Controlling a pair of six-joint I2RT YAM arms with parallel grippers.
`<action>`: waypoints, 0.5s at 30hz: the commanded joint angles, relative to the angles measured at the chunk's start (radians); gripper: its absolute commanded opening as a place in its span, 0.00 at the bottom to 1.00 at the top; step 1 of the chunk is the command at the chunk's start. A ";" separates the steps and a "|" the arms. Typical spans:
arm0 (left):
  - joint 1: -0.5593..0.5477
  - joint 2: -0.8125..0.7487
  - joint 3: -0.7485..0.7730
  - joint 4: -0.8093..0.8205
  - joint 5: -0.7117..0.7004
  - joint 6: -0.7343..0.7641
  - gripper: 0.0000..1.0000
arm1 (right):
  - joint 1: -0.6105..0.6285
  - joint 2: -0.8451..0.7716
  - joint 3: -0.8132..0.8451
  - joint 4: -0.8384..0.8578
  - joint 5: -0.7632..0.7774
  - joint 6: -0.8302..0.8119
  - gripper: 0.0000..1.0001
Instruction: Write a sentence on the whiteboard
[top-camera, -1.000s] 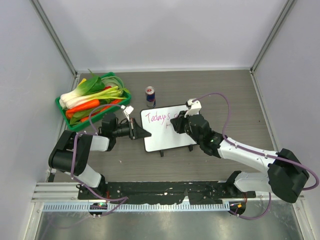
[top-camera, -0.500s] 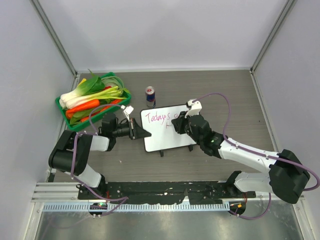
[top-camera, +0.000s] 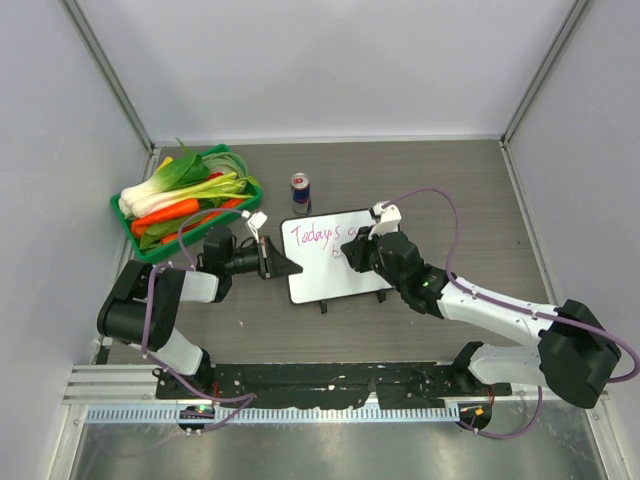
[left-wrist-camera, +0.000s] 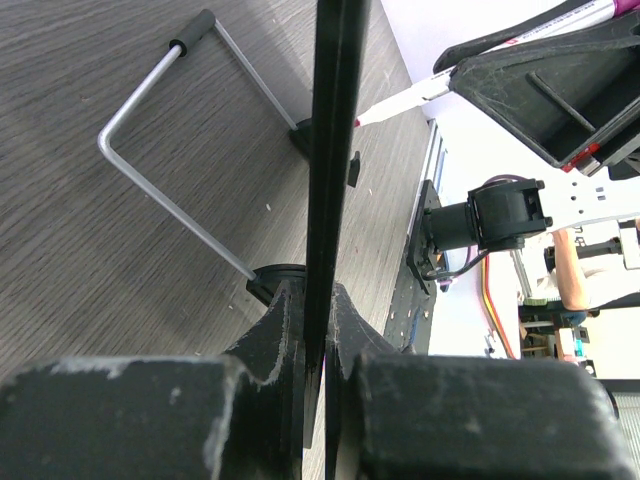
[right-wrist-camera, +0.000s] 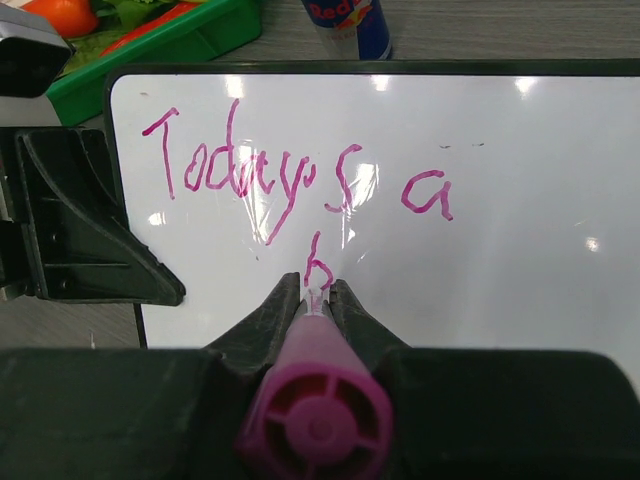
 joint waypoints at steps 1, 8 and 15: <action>-0.002 0.020 0.009 -0.066 -0.065 0.030 0.00 | 0.000 0.021 0.003 0.050 -0.021 0.019 0.01; -0.002 0.020 0.009 -0.066 -0.067 0.028 0.00 | -0.002 0.023 0.026 0.073 0.009 0.047 0.01; -0.002 0.020 0.008 -0.066 -0.068 0.030 0.00 | -0.009 -0.054 0.025 0.082 0.016 0.052 0.01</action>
